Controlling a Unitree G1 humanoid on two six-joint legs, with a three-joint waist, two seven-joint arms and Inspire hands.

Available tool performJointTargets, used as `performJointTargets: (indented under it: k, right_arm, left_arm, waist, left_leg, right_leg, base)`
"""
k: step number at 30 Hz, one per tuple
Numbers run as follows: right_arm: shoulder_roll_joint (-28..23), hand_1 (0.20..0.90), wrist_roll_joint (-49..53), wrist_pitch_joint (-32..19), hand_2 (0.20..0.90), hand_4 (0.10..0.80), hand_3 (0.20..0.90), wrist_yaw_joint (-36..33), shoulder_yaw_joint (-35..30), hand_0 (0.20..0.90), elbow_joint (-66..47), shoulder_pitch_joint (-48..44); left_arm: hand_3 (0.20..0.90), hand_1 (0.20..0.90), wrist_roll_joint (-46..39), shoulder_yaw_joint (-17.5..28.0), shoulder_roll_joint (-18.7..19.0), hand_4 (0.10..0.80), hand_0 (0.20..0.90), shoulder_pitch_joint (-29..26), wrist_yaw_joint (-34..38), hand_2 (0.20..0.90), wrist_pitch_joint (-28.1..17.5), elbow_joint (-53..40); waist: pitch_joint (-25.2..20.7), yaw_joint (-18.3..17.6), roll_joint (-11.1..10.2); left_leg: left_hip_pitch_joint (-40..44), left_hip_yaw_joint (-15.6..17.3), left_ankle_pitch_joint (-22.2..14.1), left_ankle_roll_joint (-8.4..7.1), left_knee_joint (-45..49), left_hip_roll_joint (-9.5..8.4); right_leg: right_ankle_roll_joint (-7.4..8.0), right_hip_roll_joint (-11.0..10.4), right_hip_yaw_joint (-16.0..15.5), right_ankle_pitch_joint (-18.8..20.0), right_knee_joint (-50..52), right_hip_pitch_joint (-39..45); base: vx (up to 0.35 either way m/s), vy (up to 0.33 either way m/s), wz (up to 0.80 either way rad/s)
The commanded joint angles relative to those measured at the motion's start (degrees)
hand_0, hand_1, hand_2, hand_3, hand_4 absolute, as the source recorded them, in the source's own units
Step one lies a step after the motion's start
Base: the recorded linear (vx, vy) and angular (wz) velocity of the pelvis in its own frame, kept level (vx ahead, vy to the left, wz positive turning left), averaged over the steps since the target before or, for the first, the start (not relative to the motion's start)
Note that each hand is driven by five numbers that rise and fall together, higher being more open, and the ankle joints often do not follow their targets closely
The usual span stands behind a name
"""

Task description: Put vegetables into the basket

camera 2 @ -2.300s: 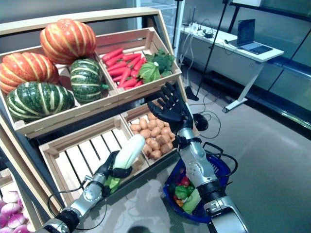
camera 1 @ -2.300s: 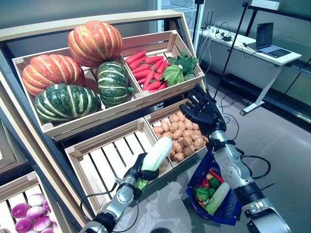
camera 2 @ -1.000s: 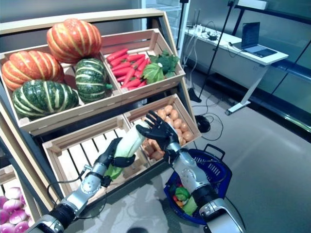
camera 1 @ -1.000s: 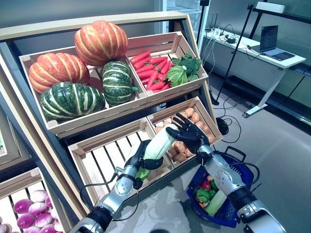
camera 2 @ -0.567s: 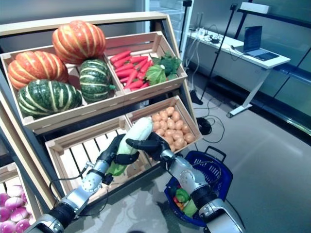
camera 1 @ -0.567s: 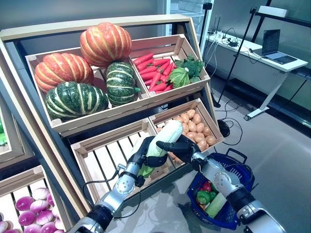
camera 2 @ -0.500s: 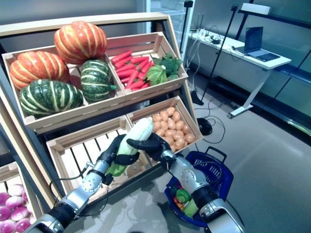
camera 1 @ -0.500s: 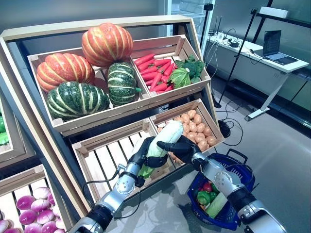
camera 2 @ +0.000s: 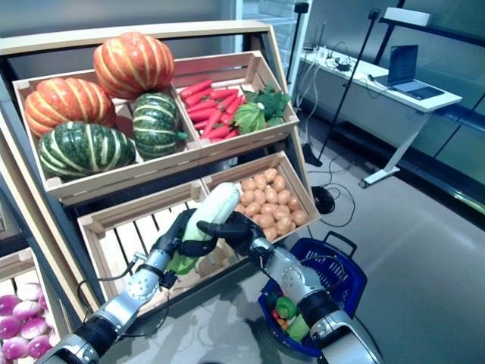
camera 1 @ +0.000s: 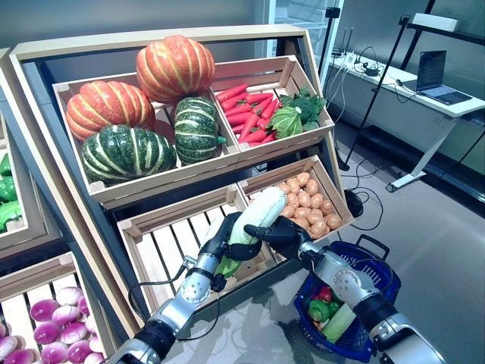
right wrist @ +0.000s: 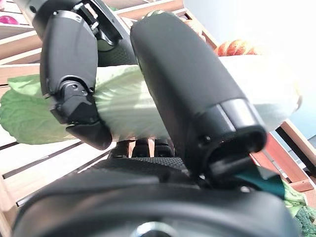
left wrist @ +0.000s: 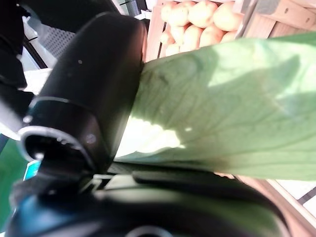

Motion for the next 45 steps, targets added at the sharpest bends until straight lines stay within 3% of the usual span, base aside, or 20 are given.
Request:
performJointTargets:
  k: [1,14,25,27,45]
  right_arm:
    - [3.17,0.9,3.32,-11.64,0.9,0.8,0.9,-0.53,-3.03,0.9,-4.03,-8.41]
    - [3.54,0.9,2.44,-19.17,0.9,0.8,0.9,-1.21,-5.55,0.9,-8.59,-8.99]
    - [3.01,0.9,2.83,-13.6,0.9,0.8,0.9,0.61,-4.08,0.9,-8.07,-8.52]
    - [3.2,0.3,3.41,-13.2,0.3,0.4,0.3,0.85,-3.65,0.3,-7.4,-8.54]
    - [3.53,0.3,4.66,-14.16,0.3,0.4,0.3,1.02,-3.95,0.3,-6.52,-8.95]
  left_arm:
    - [0.3,0.3,-1.33,0.18,-0.95,0.4,0.3,-11.32,2.08,0.3,-7.83,-2.49]
    - [0.3,0.3,-0.73,0.18,-1.51,0.4,0.3,-10.92,2.15,0.3,-7.24,-1.45]
    - [0.3,0.3,-0.39,0.59,-1.97,0.4,0.3,-10.84,2.51,0.3,-8.19,-0.32]
    - [0.3,0.3,-0.43,0.64,-1.91,0.4,0.3,-10.96,2.5,0.3,-8.06,-0.56]
    - [0.3,0.3,-0.34,0.79,-1.85,0.4,0.3,-11.57,3.28,0.3,-7.85,-0.7]
  waist:
    - [-2.28,0.12,0.39]
    - [-2.38,-0.33,0.74]
    - [-3.03,-0.47,0.55]
    - [-3.01,-0.42,0.56]
    - [-2.93,-0.28,0.58]
  left_leg:
    - [1.82,0.92,-6.13,3.69,0.58,-4.29]
    - [2.01,1.27,-6.33,3.83,0.59,-4.23]
    - [1.97,1.37,-6.2,3.89,0.48,-4.27]
    - [1.86,1.4,-6.11,3.9,0.51,-4.24]
    - [1.91,1.19,-6.2,3.75,0.37,-4.15]
  right_leg:
    - [-5.39,3.79,2.63,2.0,0.02,-3.69]
    - [-5.3,3.8,3.24,1.91,0.02,-3.75]
    - [-5.21,3.72,3.12,2.02,0.02,-3.83]
    - [-5.25,3.74,3.1,2.08,0.02,-3.93]
    - [-5.25,3.87,3.17,1.92,0.02,-3.92]
  base:
    - [0.0,0.0,0.0]
    - [0.0,0.0,0.0]
    - [0.0,0.0,0.0]
    - [0.0,0.0,0.0]
    - [0.0,0.0,0.0]
